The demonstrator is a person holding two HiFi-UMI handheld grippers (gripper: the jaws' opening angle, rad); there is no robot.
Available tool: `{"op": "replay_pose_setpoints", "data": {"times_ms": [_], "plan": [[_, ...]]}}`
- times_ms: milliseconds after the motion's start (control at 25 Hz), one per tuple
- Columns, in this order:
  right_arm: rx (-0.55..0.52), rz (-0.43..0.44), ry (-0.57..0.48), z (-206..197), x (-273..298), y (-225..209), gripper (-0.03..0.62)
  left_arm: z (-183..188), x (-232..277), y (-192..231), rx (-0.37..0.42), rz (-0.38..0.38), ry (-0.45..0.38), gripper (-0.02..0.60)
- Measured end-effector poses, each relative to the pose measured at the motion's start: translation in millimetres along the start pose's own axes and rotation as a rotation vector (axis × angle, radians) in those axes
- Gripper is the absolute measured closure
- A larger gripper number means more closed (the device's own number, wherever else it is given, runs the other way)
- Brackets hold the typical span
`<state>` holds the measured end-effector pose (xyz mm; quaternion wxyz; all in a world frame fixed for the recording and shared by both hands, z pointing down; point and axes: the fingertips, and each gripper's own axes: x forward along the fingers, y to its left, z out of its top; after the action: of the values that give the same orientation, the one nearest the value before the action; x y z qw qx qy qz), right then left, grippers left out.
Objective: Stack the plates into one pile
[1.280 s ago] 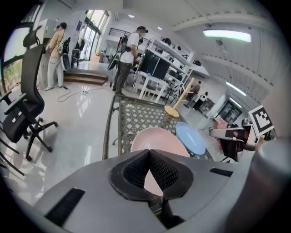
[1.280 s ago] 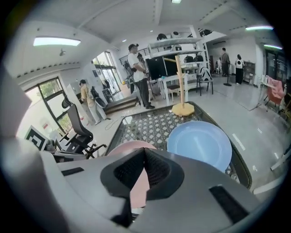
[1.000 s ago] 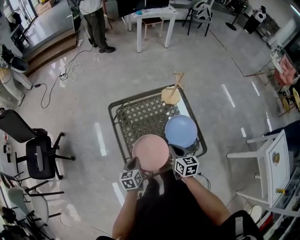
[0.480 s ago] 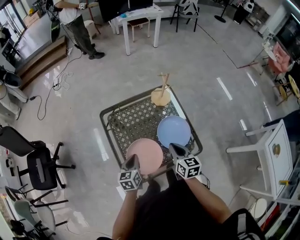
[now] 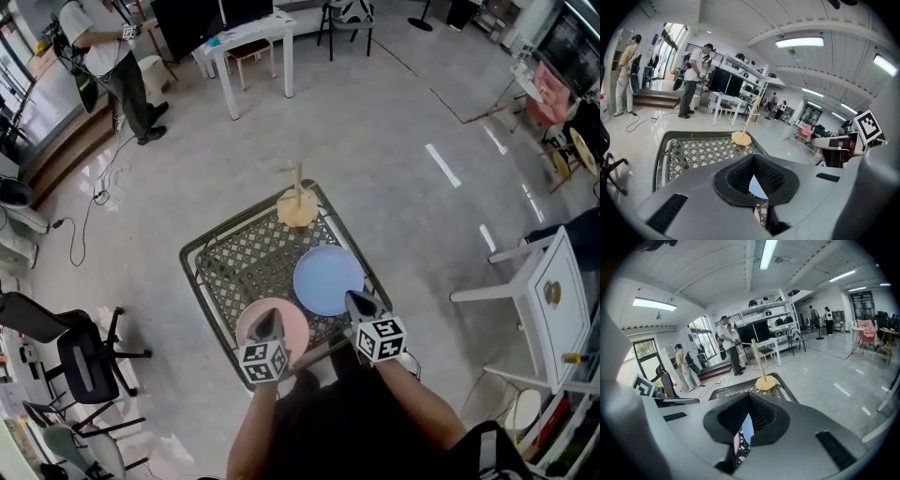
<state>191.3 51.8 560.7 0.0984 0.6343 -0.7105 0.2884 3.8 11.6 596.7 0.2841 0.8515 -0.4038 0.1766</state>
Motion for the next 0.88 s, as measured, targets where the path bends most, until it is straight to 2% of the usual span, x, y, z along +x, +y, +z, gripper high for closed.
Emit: {"op": "replay_pose_setpoints", "data": {"times_ms": [480,880], "plan": [[0.039,-0.054,0.054,-4.2,11.3,-90.1,0.585,-3.1,80.0,-36.8,0.057,-0.008,0.105,0.566],[0.061,-0.064,0.197,-41.4,45.3,-130.1,0.585,-26.1,129.6,-22.0,0.01,0.049,0.213,0.566]]}}
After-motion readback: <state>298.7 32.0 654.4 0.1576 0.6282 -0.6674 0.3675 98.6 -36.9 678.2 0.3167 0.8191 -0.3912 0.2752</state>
